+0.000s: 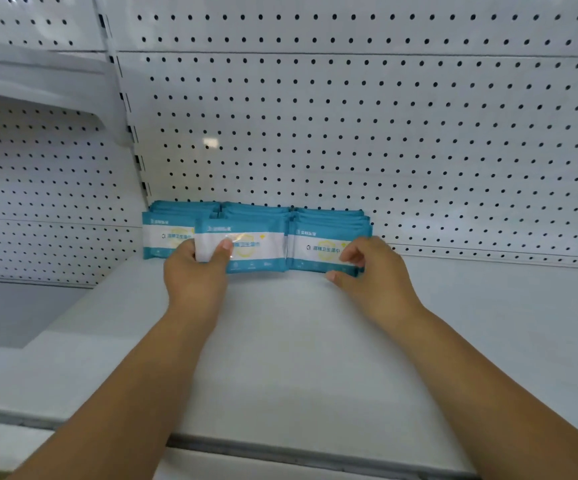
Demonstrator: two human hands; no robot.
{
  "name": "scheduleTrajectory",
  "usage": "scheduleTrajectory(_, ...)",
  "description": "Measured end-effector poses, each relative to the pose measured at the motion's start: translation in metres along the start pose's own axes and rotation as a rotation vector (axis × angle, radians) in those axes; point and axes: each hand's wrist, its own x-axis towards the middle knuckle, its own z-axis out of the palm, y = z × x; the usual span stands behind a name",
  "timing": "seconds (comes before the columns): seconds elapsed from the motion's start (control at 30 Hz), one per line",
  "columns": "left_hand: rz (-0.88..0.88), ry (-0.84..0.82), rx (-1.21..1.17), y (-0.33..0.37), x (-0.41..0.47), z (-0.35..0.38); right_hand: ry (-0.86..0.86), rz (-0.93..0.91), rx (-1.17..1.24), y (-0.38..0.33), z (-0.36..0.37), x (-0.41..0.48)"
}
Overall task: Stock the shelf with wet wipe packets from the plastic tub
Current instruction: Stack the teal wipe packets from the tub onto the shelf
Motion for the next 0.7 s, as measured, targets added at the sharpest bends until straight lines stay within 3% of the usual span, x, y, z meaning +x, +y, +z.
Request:
scheduleTrajectory(0.13, 0.051, -0.091, 0.154, -0.004, 0.025, -0.005, 0.143, 0.080, -0.081, 0.006, -0.001, 0.008)
scheduleTrajectory(0.3, 0.165, -0.285, 0.376, -0.014, 0.039, -0.002, 0.129, 0.188, -0.031, 0.020, 0.010, 0.016)
scheduleTrajectory(0.47, 0.344, -0.126, 0.807, -0.020, 0.055, 0.003, 0.109, 0.203, -0.054, 0.026, 0.017, 0.022)
scheduleTrajectory(0.7, 0.442, -0.041, 0.930, -0.020, 0.055, 0.010, 0.082, 0.228, -0.058, 0.023, 0.016, 0.022)
